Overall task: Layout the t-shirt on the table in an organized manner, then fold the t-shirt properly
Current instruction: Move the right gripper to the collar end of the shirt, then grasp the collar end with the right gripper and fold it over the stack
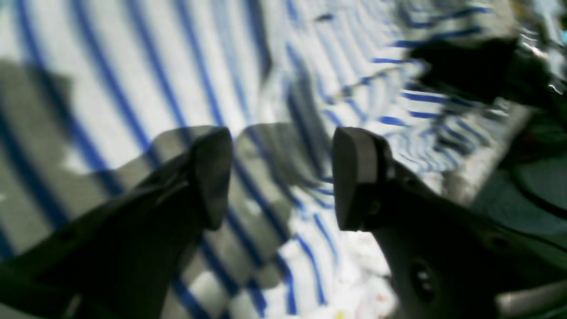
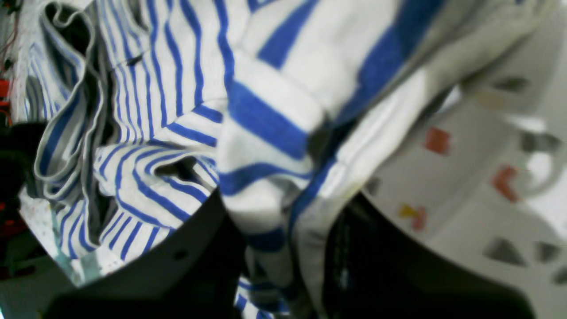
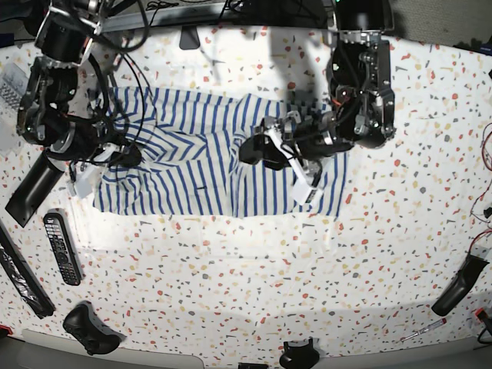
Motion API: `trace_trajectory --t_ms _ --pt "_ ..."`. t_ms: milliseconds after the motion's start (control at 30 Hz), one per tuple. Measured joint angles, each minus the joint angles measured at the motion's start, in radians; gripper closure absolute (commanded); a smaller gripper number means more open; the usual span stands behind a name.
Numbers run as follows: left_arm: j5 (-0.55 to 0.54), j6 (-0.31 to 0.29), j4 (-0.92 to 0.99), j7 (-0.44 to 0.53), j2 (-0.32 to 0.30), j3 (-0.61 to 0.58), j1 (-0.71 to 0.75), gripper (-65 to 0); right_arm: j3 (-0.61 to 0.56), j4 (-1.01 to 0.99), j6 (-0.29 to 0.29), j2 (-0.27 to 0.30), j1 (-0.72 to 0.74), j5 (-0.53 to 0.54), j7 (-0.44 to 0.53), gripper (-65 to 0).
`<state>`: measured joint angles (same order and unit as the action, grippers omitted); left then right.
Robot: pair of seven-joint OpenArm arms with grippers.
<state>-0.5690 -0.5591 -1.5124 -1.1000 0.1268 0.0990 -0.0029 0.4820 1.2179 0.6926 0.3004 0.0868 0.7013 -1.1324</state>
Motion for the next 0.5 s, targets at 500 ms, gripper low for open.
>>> trace_trajectory --t_ms 500 --pt "-0.004 -0.018 0.0 -0.041 0.0 0.0 0.022 -31.3 0.065 -0.001 0.0 0.029 0.096 -0.093 -0.006 0.0"
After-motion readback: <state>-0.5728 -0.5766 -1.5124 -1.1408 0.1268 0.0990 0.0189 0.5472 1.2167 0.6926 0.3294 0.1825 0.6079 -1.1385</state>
